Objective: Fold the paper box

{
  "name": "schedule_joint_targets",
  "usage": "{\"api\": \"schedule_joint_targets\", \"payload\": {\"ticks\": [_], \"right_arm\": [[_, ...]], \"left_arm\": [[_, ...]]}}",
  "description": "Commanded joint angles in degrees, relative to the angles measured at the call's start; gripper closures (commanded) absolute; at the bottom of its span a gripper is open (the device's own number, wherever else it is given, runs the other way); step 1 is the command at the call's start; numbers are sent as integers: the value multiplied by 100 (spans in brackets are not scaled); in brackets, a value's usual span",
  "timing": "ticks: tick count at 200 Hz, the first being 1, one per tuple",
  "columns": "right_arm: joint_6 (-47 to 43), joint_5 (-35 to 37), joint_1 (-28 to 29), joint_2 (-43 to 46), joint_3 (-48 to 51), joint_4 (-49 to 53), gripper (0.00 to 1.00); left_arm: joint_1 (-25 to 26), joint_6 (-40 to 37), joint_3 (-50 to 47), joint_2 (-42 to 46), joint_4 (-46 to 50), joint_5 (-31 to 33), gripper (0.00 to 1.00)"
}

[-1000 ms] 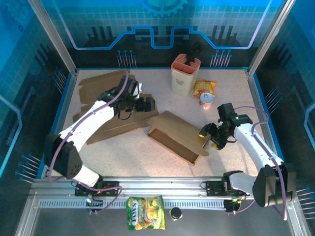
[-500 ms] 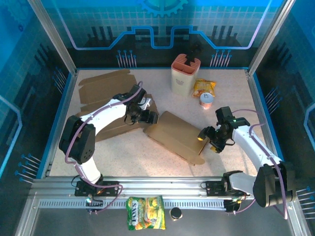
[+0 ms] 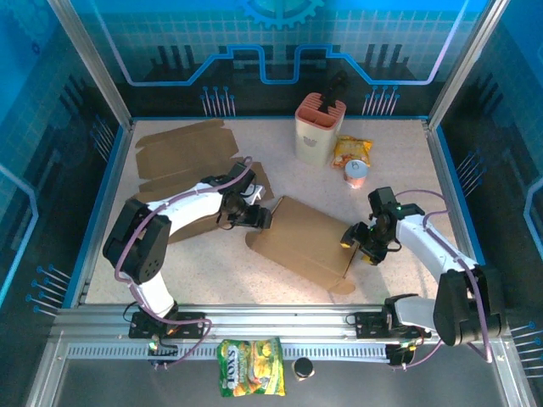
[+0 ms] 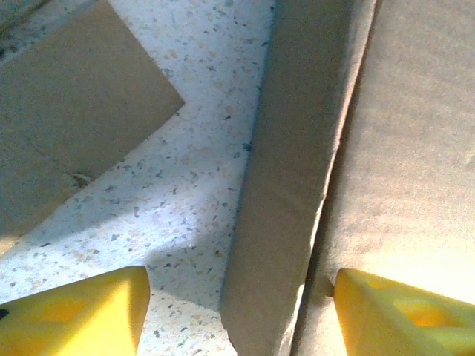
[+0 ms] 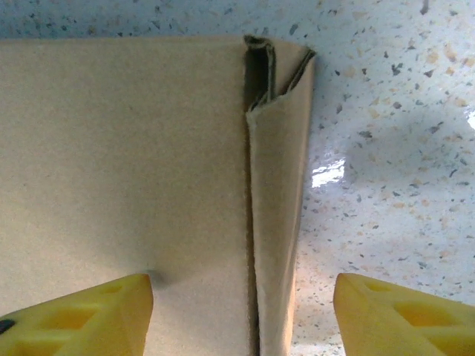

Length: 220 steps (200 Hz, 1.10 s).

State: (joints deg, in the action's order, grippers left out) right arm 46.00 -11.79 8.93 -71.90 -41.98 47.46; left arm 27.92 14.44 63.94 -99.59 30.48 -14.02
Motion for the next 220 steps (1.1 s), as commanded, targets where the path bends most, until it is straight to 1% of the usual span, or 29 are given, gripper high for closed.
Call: {"api": "schedule_joint_targets", "payload": {"ticks": [1,46,58,68,83,102,124,152,171,198,220], "right_arm": [[-310,100,-98,-197,16,-203,40],[-838,-175,-440,-1018,-619,-348,52],[-945,-213,-519,-1212,-806,-311,54],[-1017,-235,-576,-1360,-1077,-293,57],[-1102,-301,-656,-1511,-1281,-268,60],[-1218,-396,-755,-1564,-1384,-214,62],[-1340,-266,-847,-1400,-1344,-48,61],[-1453,-181,-891,-1020,-1098,-3,47],[-1439,-394,-846,-940,-886,-133,43],[-1344,-434,-688,-1067,-642,-267,43],[-1295,-390,-665,-1150,-559,-362,50]], "left_arm": [[133,199,-168,122,-136,-124,36],[264,702,-448,316,-462,-317,47],[323,831,-507,392,-518,-289,48],[354,985,-575,489,-606,-276,51],[353,1247,-716,664,-812,-268,54],[337,1434,-816,838,-966,-263,55],[305,1526,-819,921,-973,-277,55],[176,1560,-804,1083,-880,-274,51],[20,1631,-852,1133,-987,-495,48],[-72,1629,-762,930,-1012,-822,44],[-89,1534,-681,651,-908,-911,44]]}}
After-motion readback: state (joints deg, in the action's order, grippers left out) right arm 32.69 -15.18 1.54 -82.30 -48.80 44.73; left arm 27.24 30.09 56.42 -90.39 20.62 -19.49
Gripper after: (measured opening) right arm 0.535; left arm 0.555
